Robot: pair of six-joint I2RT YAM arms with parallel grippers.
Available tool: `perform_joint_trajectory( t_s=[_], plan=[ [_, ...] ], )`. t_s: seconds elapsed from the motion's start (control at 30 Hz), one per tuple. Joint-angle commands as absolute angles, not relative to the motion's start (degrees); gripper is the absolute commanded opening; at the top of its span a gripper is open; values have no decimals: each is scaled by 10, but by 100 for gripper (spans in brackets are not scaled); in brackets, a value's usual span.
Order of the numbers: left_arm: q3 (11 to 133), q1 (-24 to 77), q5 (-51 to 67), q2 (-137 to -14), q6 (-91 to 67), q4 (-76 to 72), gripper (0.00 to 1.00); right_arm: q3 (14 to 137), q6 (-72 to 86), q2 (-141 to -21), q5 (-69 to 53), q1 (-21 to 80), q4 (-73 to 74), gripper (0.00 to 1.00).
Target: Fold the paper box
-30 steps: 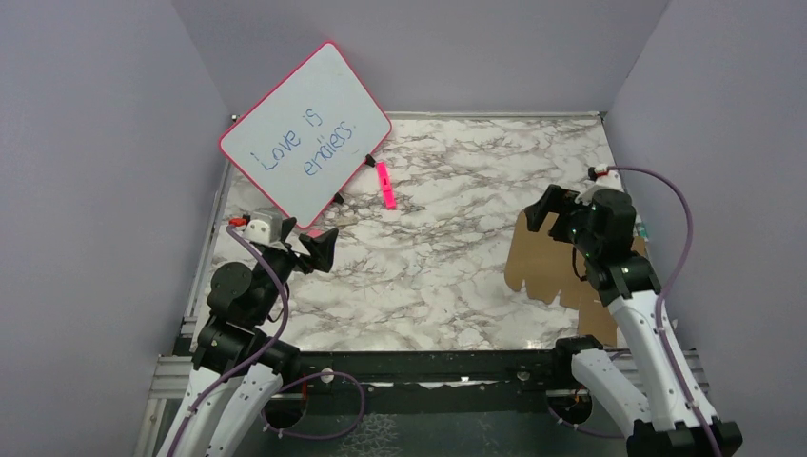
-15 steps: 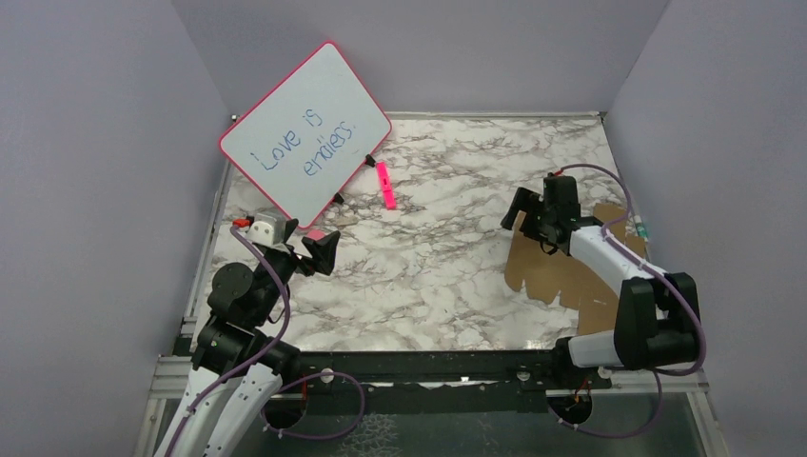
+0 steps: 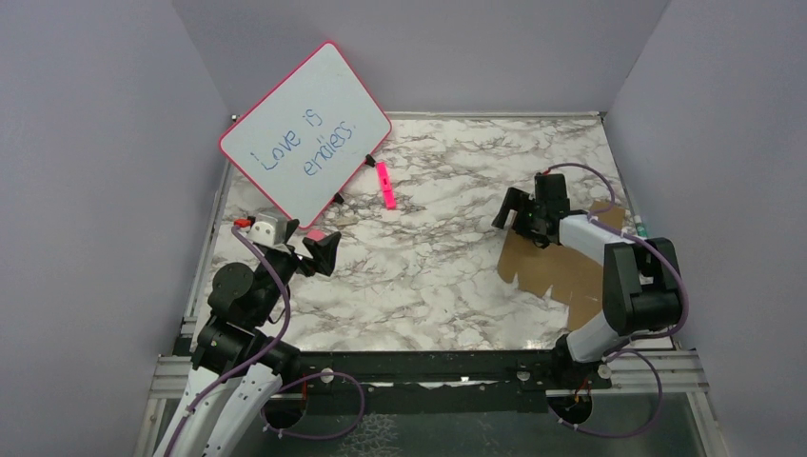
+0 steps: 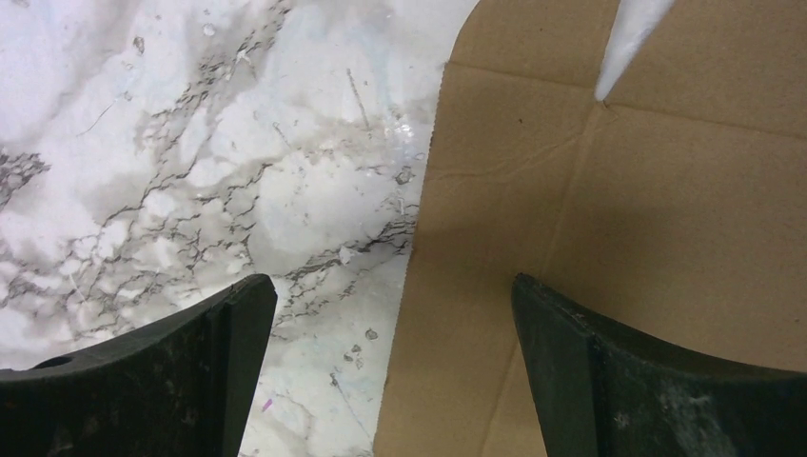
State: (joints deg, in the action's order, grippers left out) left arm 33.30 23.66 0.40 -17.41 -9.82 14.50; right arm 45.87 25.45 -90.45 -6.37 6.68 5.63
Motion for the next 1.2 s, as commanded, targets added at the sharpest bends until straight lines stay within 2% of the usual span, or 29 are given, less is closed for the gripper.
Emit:
perform_joint_trajectory(
  t_s=[0.0, 0.3, 0.63, 0.8, 0.97, 1.07, 1.17],
  plan=[
    [329, 239, -10, -177, -93, 142, 99, 440, 250, -934, -159, 86, 46, 100],
    [329, 238, -7, -190, -92, 142, 99, 482, 237, -954, -186, 248, 71, 100],
    [330, 239, 17, -215, -94, 142, 99, 559, 234, -968, -143, 461, 151, 100],
    [336, 238, 17, -238, -104, 146, 99, 543, 250, -892, -110, 478, 177, 100],
    [351, 238, 58, -285, -154, 138, 99, 508, 287, -788, 35, 476, 215, 100],
    [359, 238, 88, -349, -190, 136, 99, 482, 326, -730, 130, 470, 244, 100],
    [379, 238, 136, -438, -228, 137, 99, 446, 352, -683, 161, 441, 253, 100]
  ],
)
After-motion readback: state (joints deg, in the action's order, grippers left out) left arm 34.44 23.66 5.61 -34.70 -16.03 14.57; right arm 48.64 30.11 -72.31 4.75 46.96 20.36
